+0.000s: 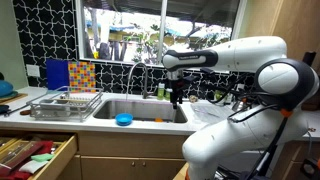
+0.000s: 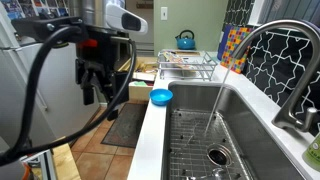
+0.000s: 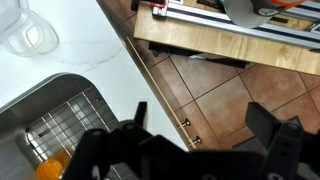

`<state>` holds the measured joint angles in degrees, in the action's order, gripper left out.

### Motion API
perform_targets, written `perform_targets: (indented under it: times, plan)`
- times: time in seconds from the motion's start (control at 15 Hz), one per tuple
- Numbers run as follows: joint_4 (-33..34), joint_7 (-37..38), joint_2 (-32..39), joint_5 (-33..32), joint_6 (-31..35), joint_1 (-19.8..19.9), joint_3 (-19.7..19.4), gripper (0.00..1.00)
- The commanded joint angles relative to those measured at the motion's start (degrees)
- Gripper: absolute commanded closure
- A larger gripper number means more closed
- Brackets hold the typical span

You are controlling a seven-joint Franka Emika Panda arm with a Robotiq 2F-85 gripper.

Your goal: Pour the liquid from the blue bowl into the sink.

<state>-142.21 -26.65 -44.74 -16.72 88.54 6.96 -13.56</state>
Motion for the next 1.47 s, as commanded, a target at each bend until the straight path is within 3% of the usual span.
perform_targets:
  times: [0.0,0.27,0.53,0.73,1.4]
  plan:
    - [0.1,0.7,-0.2,-0.5,-0.3,-1.3,-0.9,0.00]
    - [-0.2,1.6,2.9,-0.4,6.2,-4.2,1.1,0.00]
    - [-0.4,6.4,9.8,1.8,23.1,-7.2,3.6,0.00]
    - [1.2,9.9,18.4,3.7,30.8,-7.7,5.2,0.00]
    - [13.0,10.2,40.5,16.8,44.0,-8.0,8.7,0.00]
